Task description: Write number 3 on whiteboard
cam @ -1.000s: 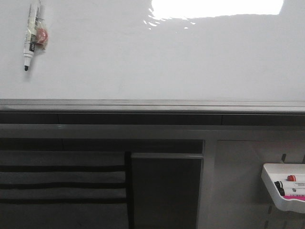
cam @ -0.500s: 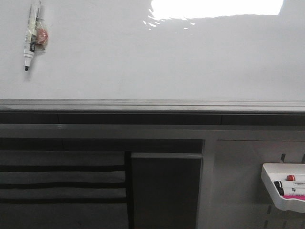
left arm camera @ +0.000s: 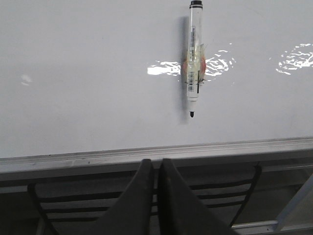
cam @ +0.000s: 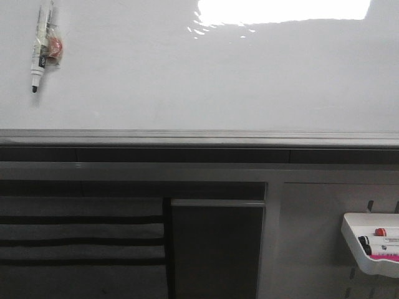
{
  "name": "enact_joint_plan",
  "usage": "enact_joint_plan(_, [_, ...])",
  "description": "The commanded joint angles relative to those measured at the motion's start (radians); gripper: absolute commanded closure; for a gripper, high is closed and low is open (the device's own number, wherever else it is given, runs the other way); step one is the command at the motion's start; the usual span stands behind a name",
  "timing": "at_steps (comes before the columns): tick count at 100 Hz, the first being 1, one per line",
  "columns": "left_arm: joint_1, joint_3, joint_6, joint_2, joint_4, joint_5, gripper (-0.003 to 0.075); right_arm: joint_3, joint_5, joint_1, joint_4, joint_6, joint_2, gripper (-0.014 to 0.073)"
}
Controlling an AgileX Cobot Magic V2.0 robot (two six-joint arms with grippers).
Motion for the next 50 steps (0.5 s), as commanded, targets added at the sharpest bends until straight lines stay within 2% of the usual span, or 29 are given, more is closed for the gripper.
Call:
enact_joint_plan(1, [-0.003, -0.033, 0.003, 0.031, 0.000, -0.111, 0.0606, -0.036, -0.074, -0.005, -0.022, -0.013, 0.010, 0.0370])
enact_joint_plan(11, [-0.003, -0.033, 0.003, 0.066, 0.000, -0.154, 0.0404, -0.036, -0.102, -0.005, 0.006, -0.013, 0.012, 0.0223])
enact_joint_plan(14, [-0.003, -0.033, 0.003, 0.077, 0.000, -0.167, 0.0337, -0.036, -0.110, -0.005, 0.019, -0.013, 0.012, 0.0211])
enact_joint_plan(21, [-0.011, -0.033, 0.003, 0.106, -0.010, -0.193, 0.0254, -0.036, -0.136, -0.005, 0.064, -0.013, 0.012, 0.0218])
enact_joint_plan(38, [-0.081, -0.051, 0.003, 0.188, -0.025, -0.215, 0.0248, -0.036, -0.213, 0.044, 0.181, -0.067, 0.038, 0.0250])
enact_joint_plan(50, [-0.139, -0.051, 0.003, 0.267, -0.012, -0.319, 0.0248, -0.040, -0.226, 0.129, 0.251, -0.139, 0.078, 0.0249])
